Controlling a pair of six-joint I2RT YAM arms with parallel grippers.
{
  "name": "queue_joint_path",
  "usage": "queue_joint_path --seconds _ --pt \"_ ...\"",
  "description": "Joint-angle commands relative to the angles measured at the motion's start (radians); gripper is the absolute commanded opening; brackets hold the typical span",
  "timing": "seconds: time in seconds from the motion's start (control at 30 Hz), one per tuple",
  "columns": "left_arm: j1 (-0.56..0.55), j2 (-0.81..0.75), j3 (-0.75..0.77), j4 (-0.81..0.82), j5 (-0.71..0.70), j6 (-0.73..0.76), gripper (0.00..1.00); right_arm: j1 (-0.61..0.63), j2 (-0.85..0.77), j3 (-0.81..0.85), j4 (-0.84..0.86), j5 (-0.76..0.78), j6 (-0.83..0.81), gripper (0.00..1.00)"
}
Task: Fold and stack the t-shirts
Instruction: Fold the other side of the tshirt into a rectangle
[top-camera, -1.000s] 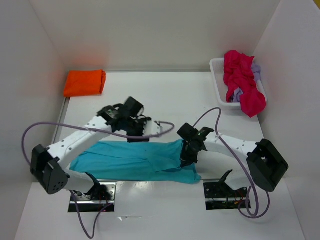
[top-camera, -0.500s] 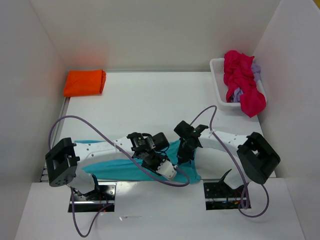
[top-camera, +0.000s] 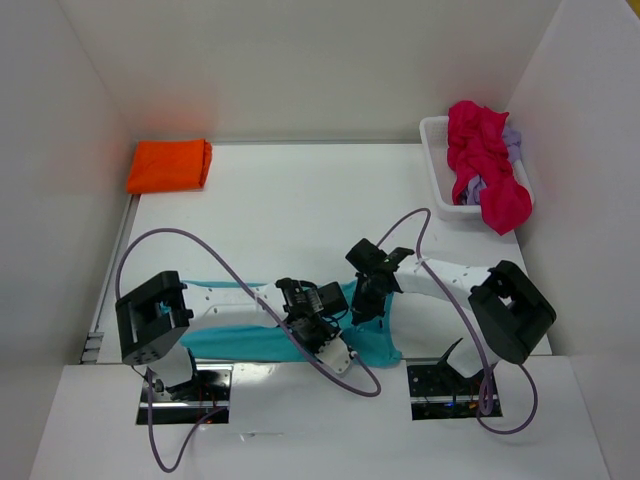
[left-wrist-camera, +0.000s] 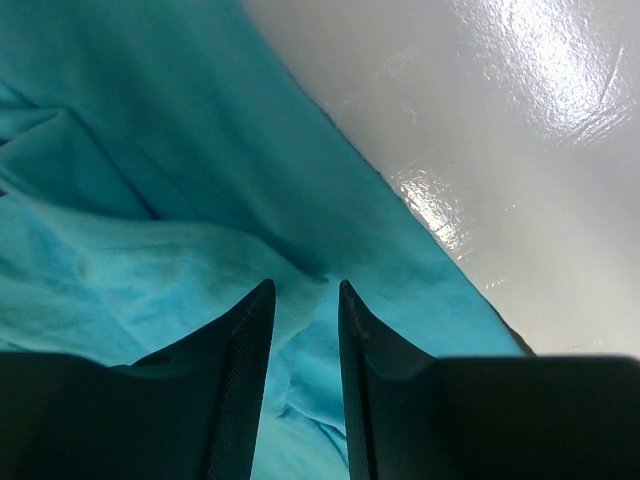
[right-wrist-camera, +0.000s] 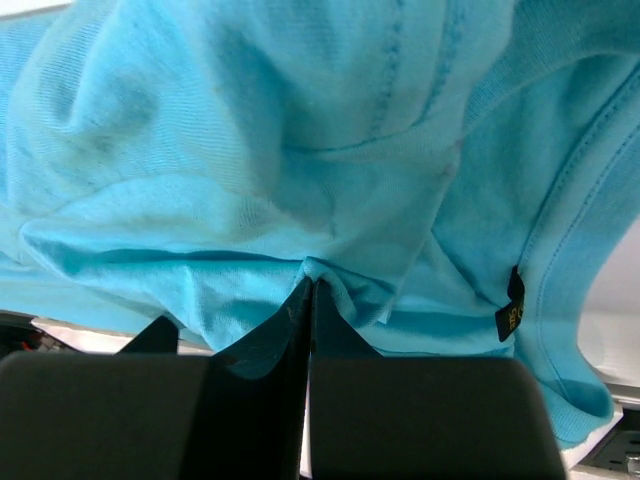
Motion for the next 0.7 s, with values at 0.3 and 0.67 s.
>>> queue_joint_path --seconds 0.3,0.67 --pt "-0.006 0.042 -0.034 0.039 -0.031 0.033 0.27 -0.009 0.014 0.032 0.042 0.010 -0.011 0.00" --pt "-0.006 0.031 -0.034 0.049 -0.074 0.004 0.10 -0.009 0.014 0.032 0.051 0.010 -0.011 0.00"
